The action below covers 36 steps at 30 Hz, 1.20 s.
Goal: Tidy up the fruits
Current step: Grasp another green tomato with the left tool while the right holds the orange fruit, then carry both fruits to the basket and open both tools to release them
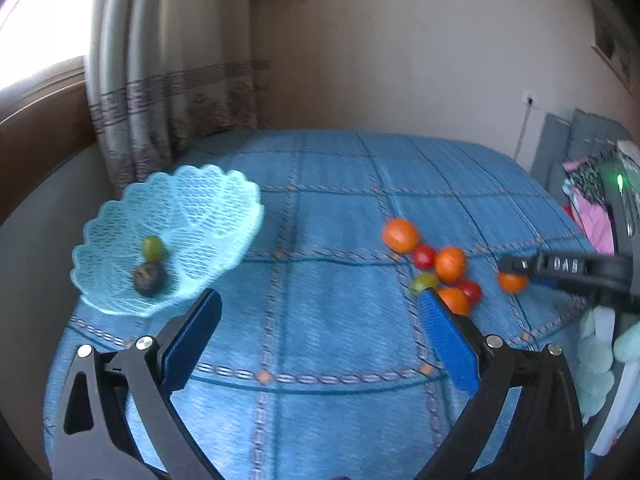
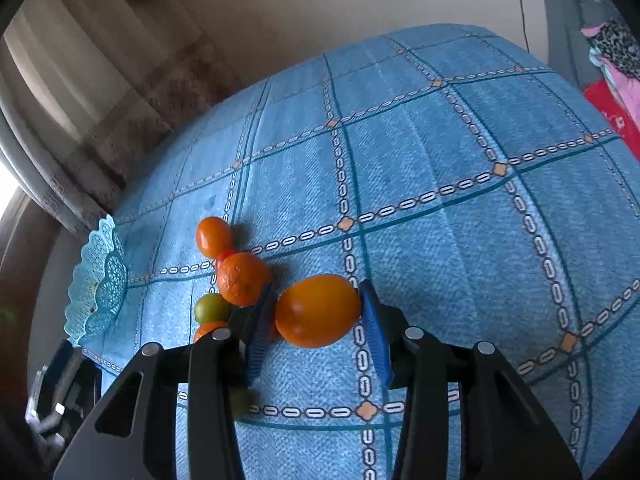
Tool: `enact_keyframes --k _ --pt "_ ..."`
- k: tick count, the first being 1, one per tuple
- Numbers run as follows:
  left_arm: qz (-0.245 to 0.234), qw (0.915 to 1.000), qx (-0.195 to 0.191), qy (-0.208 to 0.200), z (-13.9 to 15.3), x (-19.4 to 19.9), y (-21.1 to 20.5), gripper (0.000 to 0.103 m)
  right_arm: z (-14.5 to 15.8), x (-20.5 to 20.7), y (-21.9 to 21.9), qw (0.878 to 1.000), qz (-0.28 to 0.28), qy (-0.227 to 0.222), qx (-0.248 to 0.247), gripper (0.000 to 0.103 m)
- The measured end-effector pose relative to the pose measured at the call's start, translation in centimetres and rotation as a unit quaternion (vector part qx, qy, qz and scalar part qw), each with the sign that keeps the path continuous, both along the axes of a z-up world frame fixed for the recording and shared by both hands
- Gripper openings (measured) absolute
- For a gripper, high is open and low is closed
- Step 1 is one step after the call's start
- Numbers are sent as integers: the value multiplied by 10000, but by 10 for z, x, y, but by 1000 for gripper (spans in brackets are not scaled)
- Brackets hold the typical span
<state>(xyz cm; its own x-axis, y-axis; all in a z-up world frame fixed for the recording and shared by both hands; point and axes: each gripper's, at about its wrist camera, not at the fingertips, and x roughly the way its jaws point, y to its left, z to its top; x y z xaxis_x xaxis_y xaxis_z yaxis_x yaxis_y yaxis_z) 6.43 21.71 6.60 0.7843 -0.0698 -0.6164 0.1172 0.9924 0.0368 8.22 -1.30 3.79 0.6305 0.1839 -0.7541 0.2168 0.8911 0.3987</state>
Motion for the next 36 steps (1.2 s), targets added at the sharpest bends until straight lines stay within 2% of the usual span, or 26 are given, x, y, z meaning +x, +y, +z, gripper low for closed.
enact_keyframes --k 4,12,14,19,26,28,33,36 --pt "-328 9993 26 192 -12 -2 -25 100 3 -8 -9 9999 -21 -69 75 43" --pt "-618 9963 59 593 -34 5 -53 99 0 -11 -11 9997 -1 -139 184 43" --pt "-672 9954 59 686 -38 8 -58 91 -1 -12 -10 9997 10 -153 202 43" --pt "-859 9916 -20 971 -51 14 -71 82 -2 -14 -11 9994 10 -191 273 43" --pt "-965 9874 -108 1248 -65 22 -85 62 -4 -18 -17 9991 12 -248 329 43" --pt "-947 9877 -110 1236 -66 25 -87 59 -5 -19 -18 9991 19 -260 344 43" --pt "-1127 9860 -208 1209 -66 23 -96 34 -8 -21 -20 9989 45 -270 386 43" --pt "-1128 9867 -152 1161 -65 20 -97 34 -6 -23 -21 9988 42 -272 403 43"
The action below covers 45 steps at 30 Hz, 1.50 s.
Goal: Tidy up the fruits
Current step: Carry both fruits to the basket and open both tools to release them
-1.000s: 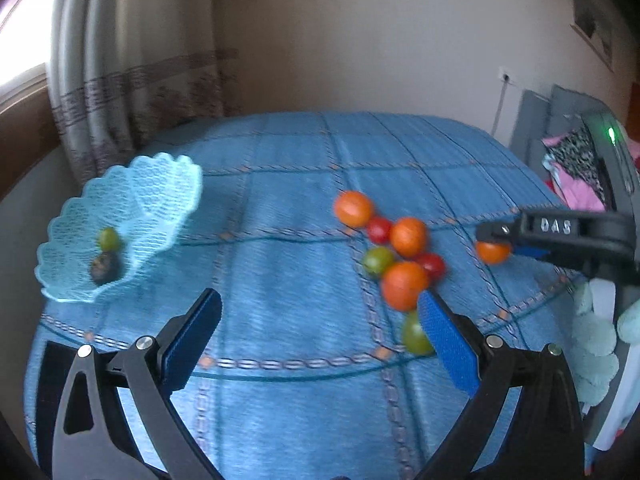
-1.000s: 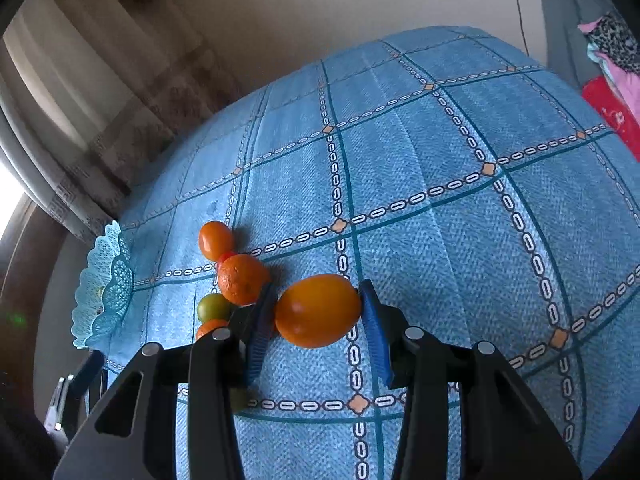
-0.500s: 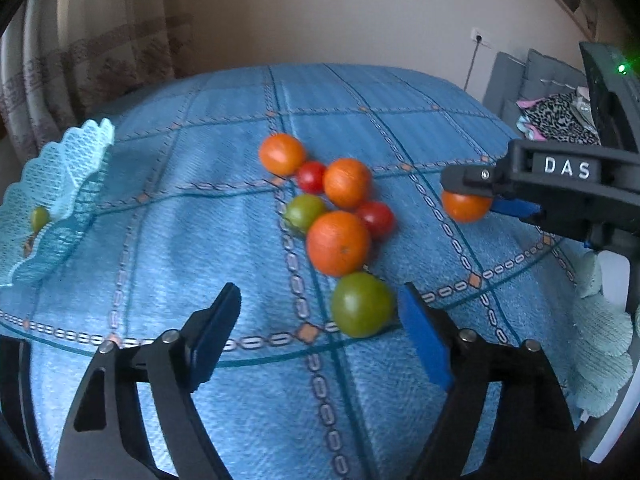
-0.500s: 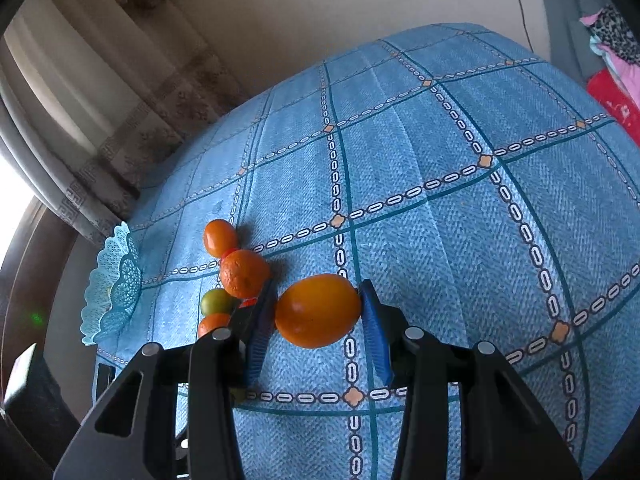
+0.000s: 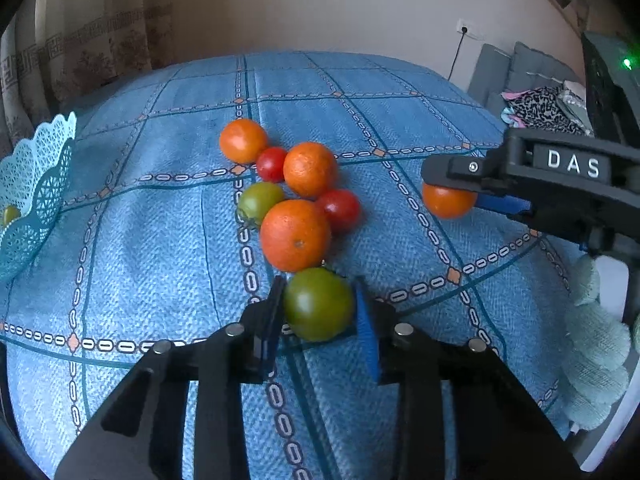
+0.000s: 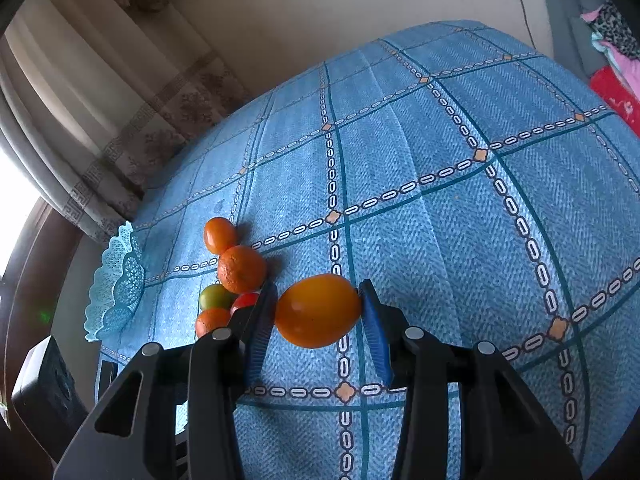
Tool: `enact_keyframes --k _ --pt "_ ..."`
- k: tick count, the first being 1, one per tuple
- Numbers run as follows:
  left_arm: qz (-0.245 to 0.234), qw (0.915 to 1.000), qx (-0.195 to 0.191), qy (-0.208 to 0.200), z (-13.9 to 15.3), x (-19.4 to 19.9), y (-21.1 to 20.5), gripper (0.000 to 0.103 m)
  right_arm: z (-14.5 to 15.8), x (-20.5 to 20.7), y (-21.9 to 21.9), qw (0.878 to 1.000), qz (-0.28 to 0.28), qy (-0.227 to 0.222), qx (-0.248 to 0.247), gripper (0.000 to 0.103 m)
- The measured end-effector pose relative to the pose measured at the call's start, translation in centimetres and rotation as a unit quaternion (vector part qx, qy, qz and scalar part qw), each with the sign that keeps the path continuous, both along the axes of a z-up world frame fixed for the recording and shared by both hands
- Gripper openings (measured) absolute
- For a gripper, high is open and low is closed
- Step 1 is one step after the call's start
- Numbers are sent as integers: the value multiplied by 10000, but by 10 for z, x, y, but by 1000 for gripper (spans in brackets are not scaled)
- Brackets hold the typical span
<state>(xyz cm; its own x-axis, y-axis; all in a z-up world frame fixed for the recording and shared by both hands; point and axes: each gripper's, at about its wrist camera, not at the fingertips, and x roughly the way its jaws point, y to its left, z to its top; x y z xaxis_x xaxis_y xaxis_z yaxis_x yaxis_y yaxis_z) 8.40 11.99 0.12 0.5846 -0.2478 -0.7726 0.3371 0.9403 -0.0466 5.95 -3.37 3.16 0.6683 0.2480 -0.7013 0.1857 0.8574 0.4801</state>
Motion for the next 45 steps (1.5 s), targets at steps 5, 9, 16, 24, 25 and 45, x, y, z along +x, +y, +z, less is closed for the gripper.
enact_keyframes --k 5,9,16,24,25,45 --pt "122 9999 -55 -56 4 -4 6 34 6 -2 0 10000 12 -56 -5 43" --pt "258 9994 -72 -207 15 -6 17 34 13 -1 7 9999 84 -108 -41 43" --pt "682 9955 -175 -632 49 -9 60 34 28 3 29 9991 312 -236 -149 43" --pt "1332 9848 -284 -1077 82 -7 120 34 51 12 78 9951 807 -485 -287 43" --pt "1421 9831 -307 -1111 85 -7 128 34 52 12 82 9946 857 -504 -303 43" --pt "2707 9531 -839 -1065 98 11 250 34 80 52 205 9733 2060 -785 -639 43"
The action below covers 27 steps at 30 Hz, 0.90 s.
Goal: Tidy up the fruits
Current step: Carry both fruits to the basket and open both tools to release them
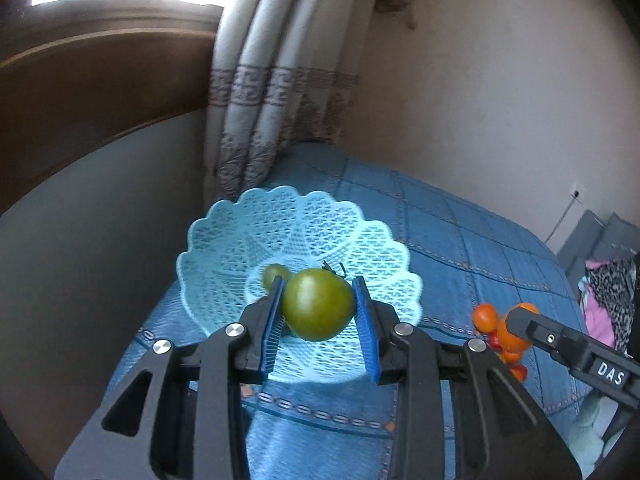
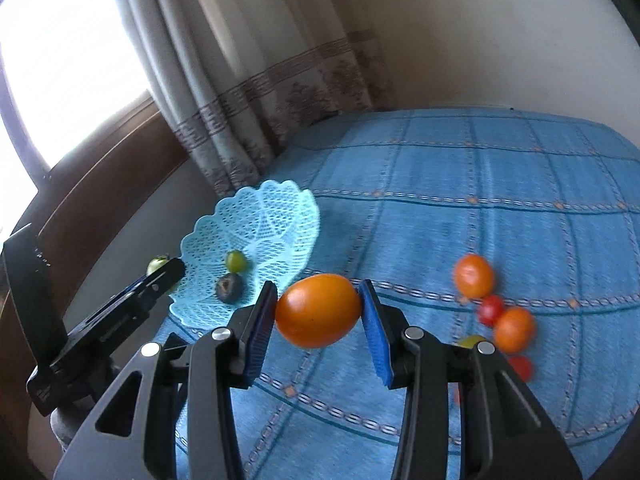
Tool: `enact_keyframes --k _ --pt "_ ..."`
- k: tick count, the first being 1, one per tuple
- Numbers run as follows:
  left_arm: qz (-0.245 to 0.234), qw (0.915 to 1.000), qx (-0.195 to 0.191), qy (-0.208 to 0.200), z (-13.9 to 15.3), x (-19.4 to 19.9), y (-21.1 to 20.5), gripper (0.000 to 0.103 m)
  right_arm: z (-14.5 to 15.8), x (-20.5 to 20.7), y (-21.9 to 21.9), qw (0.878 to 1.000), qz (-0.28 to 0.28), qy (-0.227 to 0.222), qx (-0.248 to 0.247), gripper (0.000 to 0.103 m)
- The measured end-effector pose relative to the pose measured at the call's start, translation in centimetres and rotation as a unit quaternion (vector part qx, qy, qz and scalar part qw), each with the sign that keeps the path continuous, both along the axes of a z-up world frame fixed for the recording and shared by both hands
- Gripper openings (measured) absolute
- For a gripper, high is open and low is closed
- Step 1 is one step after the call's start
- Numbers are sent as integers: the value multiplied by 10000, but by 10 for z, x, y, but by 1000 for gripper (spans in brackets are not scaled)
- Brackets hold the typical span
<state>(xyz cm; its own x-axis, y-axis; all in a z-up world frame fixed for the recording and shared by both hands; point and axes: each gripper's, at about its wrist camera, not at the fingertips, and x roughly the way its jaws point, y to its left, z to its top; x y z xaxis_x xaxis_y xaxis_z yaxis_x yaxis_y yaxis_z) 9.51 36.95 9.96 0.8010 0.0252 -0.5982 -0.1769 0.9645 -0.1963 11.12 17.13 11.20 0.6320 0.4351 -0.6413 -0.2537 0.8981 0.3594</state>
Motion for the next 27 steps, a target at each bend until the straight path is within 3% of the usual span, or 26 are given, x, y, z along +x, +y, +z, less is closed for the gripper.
enact_keyframes --k 7,9,10,11,22,24,27 --pt "114 9995 -193 230 -14 12 15 36 -4 16 36 9996 255 32 -89 43" --pt "150 9993 -258 223 -16 14 20 47 -6 20 45 9995 304 35 -109 43" --pt "252 9991 -271 184 -15 13 24 62 -7 23 48 9994 328 36 -121 43" --pt "322 9990 -276 132 -13 12 27 67 -8 25 52 9993 342 39 -140 43" --pt "615 9966 -549 -70 0 -2 48 73 -15 39 83 9983 462 87 -354 44" --pt "632 9964 -561 -102 2 -4 48 75 -16 38 84 9982 452 77 -375 52" --pt "638 9963 -562 -140 5 -5 47 79 -15 35 80 9985 367 -22 -407 54"
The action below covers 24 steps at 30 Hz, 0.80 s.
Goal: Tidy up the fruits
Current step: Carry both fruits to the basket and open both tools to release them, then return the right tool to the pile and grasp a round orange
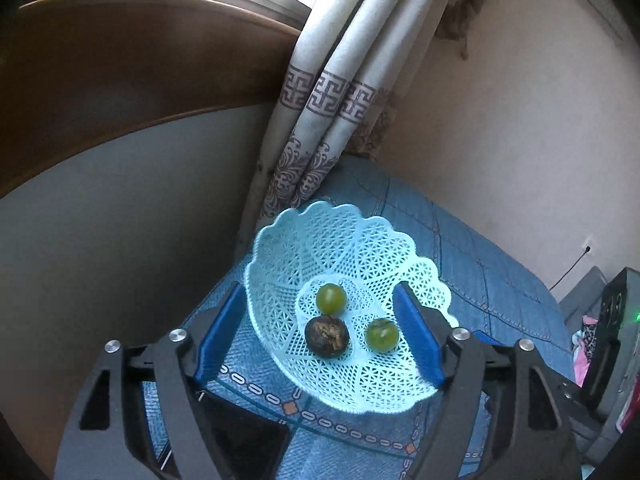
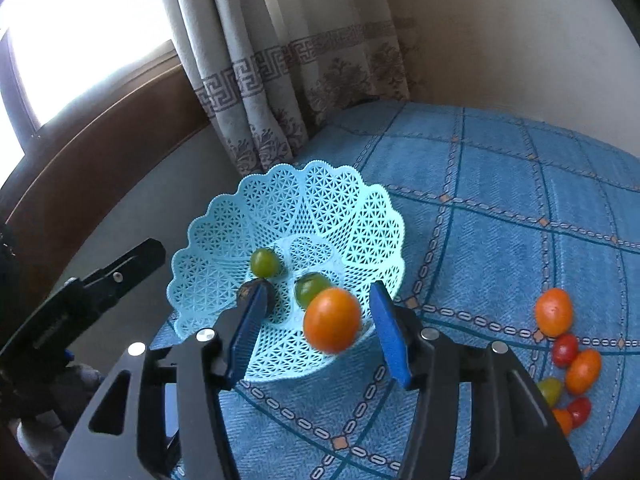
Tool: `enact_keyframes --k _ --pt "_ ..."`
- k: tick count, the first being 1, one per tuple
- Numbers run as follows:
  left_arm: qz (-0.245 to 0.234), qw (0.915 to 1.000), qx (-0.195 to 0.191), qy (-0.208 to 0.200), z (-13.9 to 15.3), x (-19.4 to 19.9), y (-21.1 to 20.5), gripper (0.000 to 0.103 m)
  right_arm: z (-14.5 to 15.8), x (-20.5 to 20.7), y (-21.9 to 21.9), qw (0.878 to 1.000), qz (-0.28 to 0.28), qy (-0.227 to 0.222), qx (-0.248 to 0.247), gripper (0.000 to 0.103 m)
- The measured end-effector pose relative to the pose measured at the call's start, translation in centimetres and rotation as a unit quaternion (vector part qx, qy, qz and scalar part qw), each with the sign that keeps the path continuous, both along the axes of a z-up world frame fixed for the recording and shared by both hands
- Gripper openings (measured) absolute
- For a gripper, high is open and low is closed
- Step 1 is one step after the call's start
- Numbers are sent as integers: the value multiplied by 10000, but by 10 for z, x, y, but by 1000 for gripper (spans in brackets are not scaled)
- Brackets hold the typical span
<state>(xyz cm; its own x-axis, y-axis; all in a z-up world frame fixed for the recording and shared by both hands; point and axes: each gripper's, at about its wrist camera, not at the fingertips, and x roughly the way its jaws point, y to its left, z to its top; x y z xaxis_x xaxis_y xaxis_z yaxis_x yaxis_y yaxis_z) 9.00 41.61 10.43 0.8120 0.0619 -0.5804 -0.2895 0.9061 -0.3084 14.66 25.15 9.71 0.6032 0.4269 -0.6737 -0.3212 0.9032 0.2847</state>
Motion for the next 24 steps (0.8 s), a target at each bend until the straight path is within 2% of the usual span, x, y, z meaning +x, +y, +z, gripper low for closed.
enact_keyframes --k 8,11,24 --pt "-25 10000 -1 -22 3 1 -7 85 3 -7 -20 9997 -199 -54 88 56" --pt "-78 10000 19 -17 3 2 -10 85 4 -9 -29 9995 -294 -58 92 59" --pt "-324 9994 108 50 -1 5 -28 86 5 -6 -85 9966 -813 24 -102 59"
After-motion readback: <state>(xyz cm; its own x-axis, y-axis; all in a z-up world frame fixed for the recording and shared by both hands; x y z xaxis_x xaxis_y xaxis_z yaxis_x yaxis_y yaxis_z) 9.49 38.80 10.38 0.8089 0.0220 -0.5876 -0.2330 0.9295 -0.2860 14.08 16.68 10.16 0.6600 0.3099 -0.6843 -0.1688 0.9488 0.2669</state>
